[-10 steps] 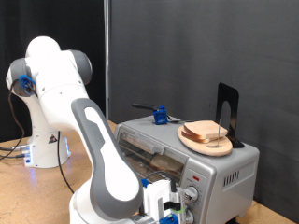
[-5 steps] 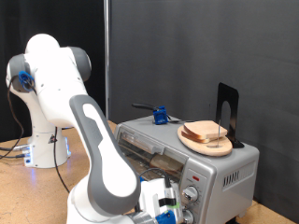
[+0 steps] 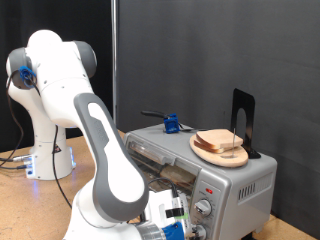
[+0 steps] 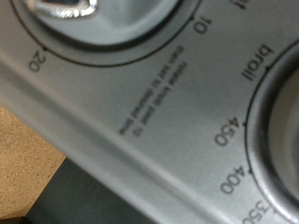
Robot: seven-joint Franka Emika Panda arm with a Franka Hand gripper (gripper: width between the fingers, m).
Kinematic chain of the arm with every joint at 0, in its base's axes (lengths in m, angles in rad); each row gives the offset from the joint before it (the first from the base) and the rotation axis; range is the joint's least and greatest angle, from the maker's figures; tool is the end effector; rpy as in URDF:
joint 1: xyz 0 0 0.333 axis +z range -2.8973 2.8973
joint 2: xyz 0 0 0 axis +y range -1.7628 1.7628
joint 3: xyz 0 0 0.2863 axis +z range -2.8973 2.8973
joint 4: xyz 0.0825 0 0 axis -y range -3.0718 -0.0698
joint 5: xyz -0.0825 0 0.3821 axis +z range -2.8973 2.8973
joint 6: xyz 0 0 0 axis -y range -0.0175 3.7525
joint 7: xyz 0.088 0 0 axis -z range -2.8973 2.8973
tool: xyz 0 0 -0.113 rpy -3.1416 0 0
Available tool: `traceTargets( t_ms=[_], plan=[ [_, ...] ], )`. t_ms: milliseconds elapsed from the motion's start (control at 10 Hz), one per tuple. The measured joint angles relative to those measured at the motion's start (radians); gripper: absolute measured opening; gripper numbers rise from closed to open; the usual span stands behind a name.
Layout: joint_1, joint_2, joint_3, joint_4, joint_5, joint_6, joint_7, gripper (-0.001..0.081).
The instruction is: Make a piece of toast with the oven
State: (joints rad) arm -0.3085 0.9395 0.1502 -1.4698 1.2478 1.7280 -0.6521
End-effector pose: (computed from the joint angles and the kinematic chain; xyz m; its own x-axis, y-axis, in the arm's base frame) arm 0.6551 -0.0243 0.1241 0.9800 -0.1220 -0.1571 -0.1787 -0.1933 -0.9647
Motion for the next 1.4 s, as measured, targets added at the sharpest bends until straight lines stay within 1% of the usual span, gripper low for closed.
traceTargets(
  t_ms=[500, 600, 700, 800, 900, 1000, 1100, 1200, 1300, 1400],
  plan=[
    [-0.003, -0.002, 0.0, -0.006, 0.004, 0.0, -0.001, 0.0104],
    [-0.013, -0.014, -0.001, -0.02, 0.003, -0.017, -0.007, 0.0217],
    [-0.026, -0.032, -0.003, -0.042, 0.003, -0.03, -0.021, 0.0217],
    [-0.036, -0.048, -0.003, -0.062, 0.002, -0.037, -0.032, 0.0351],
    [-0.044, -0.062, -0.004, -0.08, 0.002, -0.046, -0.04, 0.0351],
    [-0.054, -0.079, -0.005, -0.101, 0.002, -0.063, -0.054, 0.0536],
    [-0.069, -0.102, -0.006, -0.127, 0.002, -0.08, -0.068, 0.0672],
    [-0.084, -0.13, -0.009, -0.16, 0.002, -0.094, -0.073, 0.0672],
    [-0.099, -0.164, -0.015, -0.198, -0.001, -0.111, -0.074, 0.078],
    [-0.112, -0.2, -0.023, -0.241, -0.005, -0.116, -0.074, 0.08]
  ],
)
